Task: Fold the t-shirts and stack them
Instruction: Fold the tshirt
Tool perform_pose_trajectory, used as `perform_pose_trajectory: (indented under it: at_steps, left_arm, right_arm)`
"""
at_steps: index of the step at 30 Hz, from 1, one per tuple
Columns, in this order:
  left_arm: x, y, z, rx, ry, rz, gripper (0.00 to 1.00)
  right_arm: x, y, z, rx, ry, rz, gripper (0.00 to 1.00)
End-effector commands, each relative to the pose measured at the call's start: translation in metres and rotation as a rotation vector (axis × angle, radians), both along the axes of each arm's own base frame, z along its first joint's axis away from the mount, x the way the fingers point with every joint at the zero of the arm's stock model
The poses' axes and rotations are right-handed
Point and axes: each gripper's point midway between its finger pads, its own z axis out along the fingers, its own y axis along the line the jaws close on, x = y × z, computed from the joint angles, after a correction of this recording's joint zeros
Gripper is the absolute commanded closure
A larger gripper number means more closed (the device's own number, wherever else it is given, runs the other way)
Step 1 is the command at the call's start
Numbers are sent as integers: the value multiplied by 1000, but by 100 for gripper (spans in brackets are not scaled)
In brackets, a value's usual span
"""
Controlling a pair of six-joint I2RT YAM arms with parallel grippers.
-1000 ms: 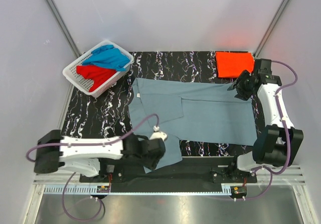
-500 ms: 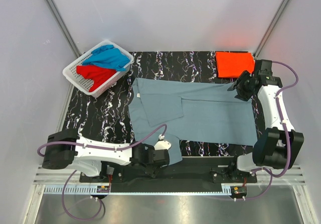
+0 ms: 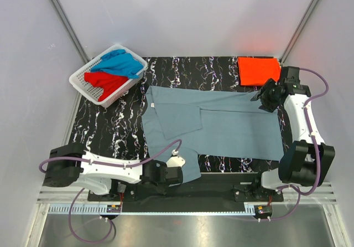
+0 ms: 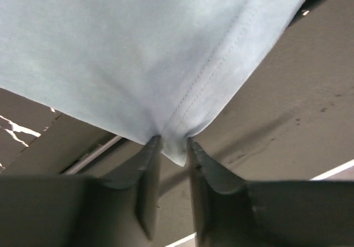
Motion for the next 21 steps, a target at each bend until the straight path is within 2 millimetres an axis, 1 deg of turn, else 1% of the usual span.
perform_pose_trajectory:
  at_steps: [1, 3, 4, 5, 6, 7, 9, 10, 11, 13, 14, 15, 17, 18, 19, 20, 21]
  left_arm:
    - [-6, -12, 0, -28, 14, -4, 87]
    - [0, -10, 6, -12, -19, 13, 99]
    - [3, -16, 15, -28, -33, 16, 100]
    - [5, -12, 19, -8, -45, 21, 100]
    - [10, -13, 25, -10, -73, 29, 100]
    - [13, -18, 36, -25, -86, 31, 100]
    - [20, -21, 46, -35, -112, 40, 100]
    - [23, -27, 56, -58, -119, 48, 100]
    - [27, -27, 59, -59, -126, 54, 100]
    - [36, -30, 70, -83, -140, 79, 100]
    - [40, -30, 73, -90, -146, 87, 100]
    - [45, -29, 77, -96, -157, 101, 100]
    - [59, -28, 89, -132, -174, 138, 100]
    - [64, -27, 94, -148, -180, 149, 100]
    - [75, -27, 107, -179, -199, 169, 100]
    - [79, -25, 112, -192, -209, 174, 100]
    - [84, -25, 119, -211, -219, 182, 100]
  right_arm:
    - [-2, 0, 13, -20, -36, -5, 41]
    - [-3, -5, 13, -33, -32, -41, 41]
    - [-5, -8, 13, -39, -24, -64, 41]
    - [-6, -14, 14, -43, -21, -95, 41]
    - [-8, -20, 13, -33, -11, -147, 41]
    - [-14, -36, 10, -19, 18, -220, 41]
    - [-23, -57, 4, 4, 61, -350, 40]
    - [-36, -74, -2, 7, 109, -433, 40]
    - [-43, -81, -5, 7, 139, -480, 40]
    - [-59, -89, -16, 39, 190, -576, 40]
    - [-68, -97, -20, 55, 200, -634, 41]
    - [-81, -100, -29, 54, 225, -699, 41]
    - [-101, -110, -37, 11, 257, -789, 41]
    - [-117, -117, -45, -33, 273, -848, 41]
    - [-126, -121, -50, -48, 290, -885, 41]
    - [-138, -129, -54, -52, 301, -934, 42]
    - [-151, -131, -64, -61, 327, -968, 42]
